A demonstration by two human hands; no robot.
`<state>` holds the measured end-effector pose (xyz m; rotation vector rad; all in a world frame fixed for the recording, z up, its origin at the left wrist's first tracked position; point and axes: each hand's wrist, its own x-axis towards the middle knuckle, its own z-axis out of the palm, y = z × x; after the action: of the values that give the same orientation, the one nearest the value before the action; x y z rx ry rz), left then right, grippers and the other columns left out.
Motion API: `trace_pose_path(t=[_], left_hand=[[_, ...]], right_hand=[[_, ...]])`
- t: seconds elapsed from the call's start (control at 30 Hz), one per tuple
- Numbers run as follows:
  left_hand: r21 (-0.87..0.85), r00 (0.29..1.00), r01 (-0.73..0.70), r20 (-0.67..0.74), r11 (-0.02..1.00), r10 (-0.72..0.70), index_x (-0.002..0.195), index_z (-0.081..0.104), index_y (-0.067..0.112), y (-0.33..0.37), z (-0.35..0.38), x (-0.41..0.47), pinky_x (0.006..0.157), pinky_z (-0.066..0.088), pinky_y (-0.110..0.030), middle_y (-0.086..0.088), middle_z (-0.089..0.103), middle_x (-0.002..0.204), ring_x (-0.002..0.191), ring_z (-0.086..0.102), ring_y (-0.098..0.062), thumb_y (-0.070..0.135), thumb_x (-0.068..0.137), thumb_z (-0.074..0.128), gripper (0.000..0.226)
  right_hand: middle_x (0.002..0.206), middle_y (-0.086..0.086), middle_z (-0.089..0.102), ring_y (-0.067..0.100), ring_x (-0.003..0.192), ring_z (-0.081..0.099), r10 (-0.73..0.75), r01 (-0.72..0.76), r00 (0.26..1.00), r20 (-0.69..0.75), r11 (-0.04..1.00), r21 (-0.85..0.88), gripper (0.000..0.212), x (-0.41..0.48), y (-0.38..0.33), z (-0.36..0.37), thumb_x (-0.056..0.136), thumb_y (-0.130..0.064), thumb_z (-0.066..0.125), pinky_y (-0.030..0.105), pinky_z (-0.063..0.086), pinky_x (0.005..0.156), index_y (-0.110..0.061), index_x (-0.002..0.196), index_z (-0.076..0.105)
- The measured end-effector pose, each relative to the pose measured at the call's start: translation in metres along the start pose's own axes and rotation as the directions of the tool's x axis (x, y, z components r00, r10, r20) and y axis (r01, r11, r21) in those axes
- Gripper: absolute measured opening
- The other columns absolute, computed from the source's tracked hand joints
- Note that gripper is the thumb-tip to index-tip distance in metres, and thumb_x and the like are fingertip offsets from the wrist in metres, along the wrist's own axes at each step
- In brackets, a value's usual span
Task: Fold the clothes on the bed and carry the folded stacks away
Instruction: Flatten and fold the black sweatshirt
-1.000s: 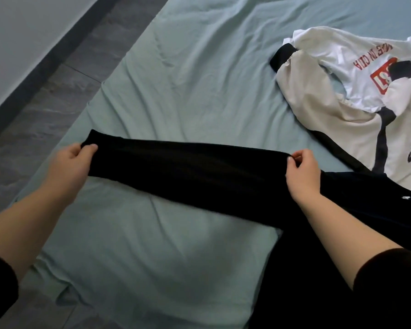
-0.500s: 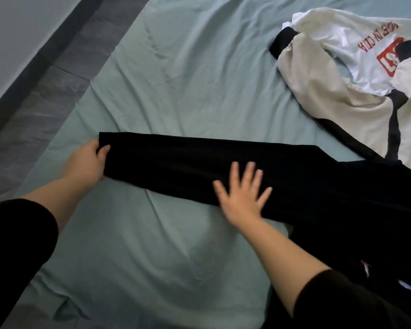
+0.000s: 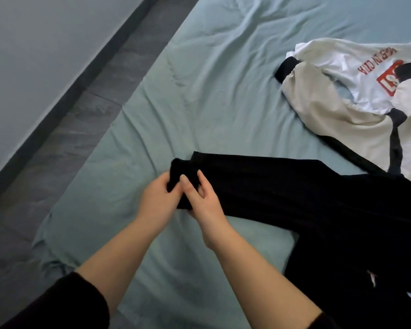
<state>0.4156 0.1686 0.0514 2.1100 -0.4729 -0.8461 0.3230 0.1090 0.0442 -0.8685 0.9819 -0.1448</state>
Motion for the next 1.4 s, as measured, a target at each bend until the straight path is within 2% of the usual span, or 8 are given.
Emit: trace_pose_path(t=[0.17, 0.3, 0.43, 0.57, 0.9, 1.03, 1.17, 1.4], left_hand=[[-0.014, 0.921, 0.037, 0.388, 0.999, -0.029, 0.088, 0.07, 0.035, 0.023, 0.071, -0.047, 0.077, 0.048, -0.027, 0.008, 0.073, 0.09, 0.089, 0.066, -0.011, 0.023, 0.082, 0.055, 0.02], [0.236, 0.975, -0.137, 0.202, 0.962, 0.09, 0.124, 0.062, 0.03, 0.023, 0.116, -0.067, 0.101, 0.039, -0.029, 0.007, 0.058, 0.126, 0.119, 0.051, -0.015, 0.012, 0.087, 0.059, 0.041], [0.567, 0.954, -0.258, 0.276, 0.782, 0.115, 0.148, 0.034, 0.033, 0.035, 0.185, -0.094, 0.115, 0.025, -0.041, 0.001, 0.03, 0.154, 0.142, 0.025, -0.021, 0.036, 0.089, 0.059, 0.063], [0.681, 0.919, -0.347, 0.382, 0.645, 0.091, 0.153, 0.007, 0.039, 0.057, 0.271, -0.123, 0.118, 0.01, -0.045, 0.0, 0.002, 0.162, 0.149, -0.002, -0.022, 0.052, 0.089, 0.051, 0.078], [0.704, 0.827, -0.548, 0.537, 0.452, 0.167, 0.147, -0.013, 0.047, 0.088, 0.427, -0.161, 0.114, -0.01, -0.056, 0.001, -0.016, 0.161, 0.146, -0.022, -0.028, 0.072, 0.084, 0.04, 0.087], [0.739, 0.825, -0.528, 0.563, 0.418, 0.048, 0.144, -0.023, 0.047, 0.08, 0.453, -0.159, 0.113, -0.006, -0.061, -0.002, -0.031, 0.157, 0.145, -0.025, -0.031, 0.077, 0.08, 0.042, 0.096], [0.768, 0.843, -0.533, 0.519, 0.355, 0.142, 0.137, -0.034, 0.049, 0.07, 0.458, -0.164, 0.112, -0.006, -0.063, -0.003, -0.033, 0.156, 0.143, -0.028, -0.031, 0.079, 0.079, 0.041, 0.099], [0.764, 0.817, -0.575, 0.555, 0.294, 0.155, 0.137, -0.033, 0.051, 0.068, 0.451, -0.166, 0.115, -0.003, -0.06, 0.004, -0.031, 0.156, 0.145, -0.025, -0.028, 0.073, 0.084, 0.039, 0.092]], right_hand=[[0.12, 0.004, 0.062, 0.019, 0.104, 0.064, 0.038, -0.031, 0.956, -0.289, 0.999, 0.029, 0.056, -0.007, -0.01, -0.076, 0.083, -0.02, 0.067, 0.04, 0.055, 0.091, -0.03, 0.134, 0.048], [0.114, -0.001, 0.06, 0.015, 0.083, 0.067, -0.004, -0.029, 0.924, -0.383, 0.996, -0.081, 0.043, -0.038, -0.01, -0.182, 0.081, -0.027, 0.067, 0.03, 0.057, 0.06, -0.035, 0.121, 0.052], [0.132, -0.012, 0.042, 0.009, 0.107, 0.055, -0.062, -0.02, 0.952, -0.301, 0.965, -0.26, 0.085, -0.093, -0.01, -0.3, 0.063, -0.045, 0.083, 0.026, 0.05, 0.083, -0.049, 0.134, 0.035], [0.129, -0.004, 0.039, 0.01, 0.088, 0.06, -0.215, -0.027, 0.894, -0.394, 0.851, -0.525, 0.071, -0.143, -0.009, -0.4, 0.075, -0.011, 0.065, 0.015, 0.053, 0.062, -0.041, 0.132, 0.037], [0.112, -0.001, 0.058, 0.015, 0.092, 0.056, -0.113, 0.035, 0.514, -0.85, 0.993, -0.11, 0.036, -0.209, 0.004, -0.62, 0.088, -0.036, 0.048, 0.031, 0.044, 0.07, -0.024, 0.122, 0.044], [0.143, 0.002, 0.043, 0.027, 0.123, 0.05, 0.044, -0.173, 0.626, -0.779, 0.982, -0.083, 0.079, -0.21, 0.031, -0.67, 0.084, -0.048, 0.065, 0.046, 0.047, 0.099, -0.018, 0.146, 0.028], [0.153, 0.006, 0.034, 0.025, 0.14, 0.034, -0.144, -0.21, 0.566, -0.812, 0.927, -0.311, 0.06, -0.206, 0.041, -0.688, 0.097, -0.029, 0.053, 0.036, 0.029, 0.111, -0.01, 0.149, 0.029], [0.138, 0.012, 0.053, 0.03, 0.124, 0.051, -0.211, -0.247, 0.495, -0.843, 0.896, -0.369, 0.047, -0.205, 0.037, -0.715, 0.094, -0.025, 0.056, 0.041, 0.041, 0.105, -0.007, 0.137, 0.047]])
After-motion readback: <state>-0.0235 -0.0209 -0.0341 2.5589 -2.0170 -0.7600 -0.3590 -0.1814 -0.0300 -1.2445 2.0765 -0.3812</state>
